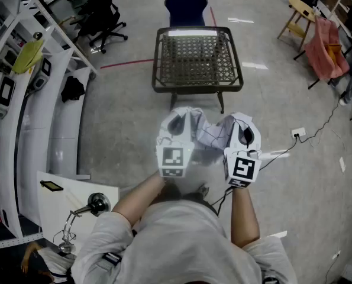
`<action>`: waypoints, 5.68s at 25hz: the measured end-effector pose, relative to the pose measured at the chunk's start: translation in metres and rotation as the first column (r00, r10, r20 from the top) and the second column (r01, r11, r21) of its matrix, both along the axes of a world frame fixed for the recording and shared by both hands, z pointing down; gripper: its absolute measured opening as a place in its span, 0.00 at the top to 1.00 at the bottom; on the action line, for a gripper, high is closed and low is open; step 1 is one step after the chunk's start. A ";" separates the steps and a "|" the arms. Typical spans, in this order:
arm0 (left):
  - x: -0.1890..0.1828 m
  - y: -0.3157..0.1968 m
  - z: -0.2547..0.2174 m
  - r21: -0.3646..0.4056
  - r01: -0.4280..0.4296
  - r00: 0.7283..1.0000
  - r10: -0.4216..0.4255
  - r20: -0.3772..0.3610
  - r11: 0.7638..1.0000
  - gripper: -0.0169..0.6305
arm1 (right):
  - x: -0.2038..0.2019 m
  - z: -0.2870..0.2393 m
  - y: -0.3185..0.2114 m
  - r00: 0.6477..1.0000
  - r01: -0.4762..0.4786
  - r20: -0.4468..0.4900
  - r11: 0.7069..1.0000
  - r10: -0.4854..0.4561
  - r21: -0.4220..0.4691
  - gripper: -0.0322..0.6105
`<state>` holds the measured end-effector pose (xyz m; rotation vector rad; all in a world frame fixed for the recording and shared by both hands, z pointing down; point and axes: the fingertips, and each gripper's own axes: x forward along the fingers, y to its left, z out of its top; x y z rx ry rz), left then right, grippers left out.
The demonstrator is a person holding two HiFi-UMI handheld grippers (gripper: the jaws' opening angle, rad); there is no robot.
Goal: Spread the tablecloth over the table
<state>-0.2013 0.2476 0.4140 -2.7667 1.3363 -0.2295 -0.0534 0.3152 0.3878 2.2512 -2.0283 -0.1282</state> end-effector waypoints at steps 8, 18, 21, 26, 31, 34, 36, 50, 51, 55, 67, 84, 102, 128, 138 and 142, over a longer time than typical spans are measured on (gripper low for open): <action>0.007 0.005 0.003 -0.011 -0.021 1.000 0.021 0.012 1.000 0.94 | 0.002 0.000 0.003 1.000 0.001 0.003 1.000 -0.001 -0.004 0.94; 0.028 0.015 0.010 -0.016 -0.063 0.997 0.064 0.053 0.998 0.94 | 0.026 0.007 0.016 1.000 -0.011 0.008 1.000 0.011 -0.028 0.94; 0.040 0.018 0.010 -0.020 -0.071 0.996 0.072 0.058 0.997 0.94 | 0.037 0.007 0.021 1.000 -0.013 0.011 0.999 0.013 -0.032 0.94; 0.063 0.023 0.018 -0.033 -0.085 0.994 0.088 0.068 0.996 0.94 | 0.055 0.013 0.026 1.000 -0.009 0.020 0.999 0.010 -0.041 0.94; 0.090 0.022 0.026 -0.048 -0.109 0.991 0.113 0.077 0.993 0.94 | 0.073 0.021 0.030 1.000 -0.008 0.018 0.998 0.009 -0.055 0.94; 0.111 0.019 0.032 -0.063 -0.140 0.985 0.145 0.088 0.988 0.94 | 0.087 0.025 0.032 1.000 -0.019 0.021 0.998 0.021 -0.067 0.94; 0.125 0.015 0.035 -0.067 -0.173 0.979 0.179 0.097 0.983 0.94 | 0.093 0.027 0.031 0.999 -0.034 0.023 0.997 0.036 -0.070 0.94; 0.227 -0.060 0.056 -0.123 -0.411 0.902 0.422 0.087 0.903 0.94 | 0.160 0.044 -0.028 0.978 -0.206 0.006 0.968 0.209 -0.141 0.94; 0.233 -0.067 0.056 -0.130 -0.430 0.893 0.442 0.085 0.893 0.94 | 0.161 0.043 -0.035 0.976 -0.216 0.001 0.965 0.218 -0.148 0.94; 0.254 -0.096 0.057 -0.138 -0.498 0.854 0.511 0.091 0.856 0.94 | 0.165 0.042 -0.061 0.965 -0.261 -0.017 0.950 0.262 -0.171 0.94; 0.318 -0.147 0.057 -0.127 -0.690 0.706 0.701 0.104 0.713 0.94 | 0.196 0.042 -0.116 0.912 -0.407 -0.034 0.890 0.409 -0.206 0.94; 0.481 -0.235 0.083 -0.184 -0.662 0.708 0.687 0.164 0.727 0.94 | 0.377 0.076 -0.208 0.879 -0.447 0.067 0.864 0.473 -0.230 0.94; 0.660 -0.387 0.054 -0.149 -0.560 0.787 0.579 0.213 0.815 0.94 | 0.560 0.068 -0.318 0.892 -0.409 0.135 0.897 0.432 -0.169 0.94; 0.643 -0.667 0.037 -0.157 -0.492 0.836 0.515 0.190 0.856 0.94 | 0.545 0.057 -0.560 0.911 -0.303 0.219 0.926 0.351 -0.224 0.94; 0.630 -0.781 0.021 -0.138 -0.431 0.877 0.450 0.167 0.892 0.94 | 0.527 0.058 -0.640 0.922 -0.283 0.195 0.927 0.333 -0.247 0.94; 0.609 -0.834 -0.013 -0.093 -0.388 0.903 0.399 0.160 0.917 0.94 | 0.520 0.041 -0.665 0.929 -0.284 0.174 0.931 0.326 -0.229 0.94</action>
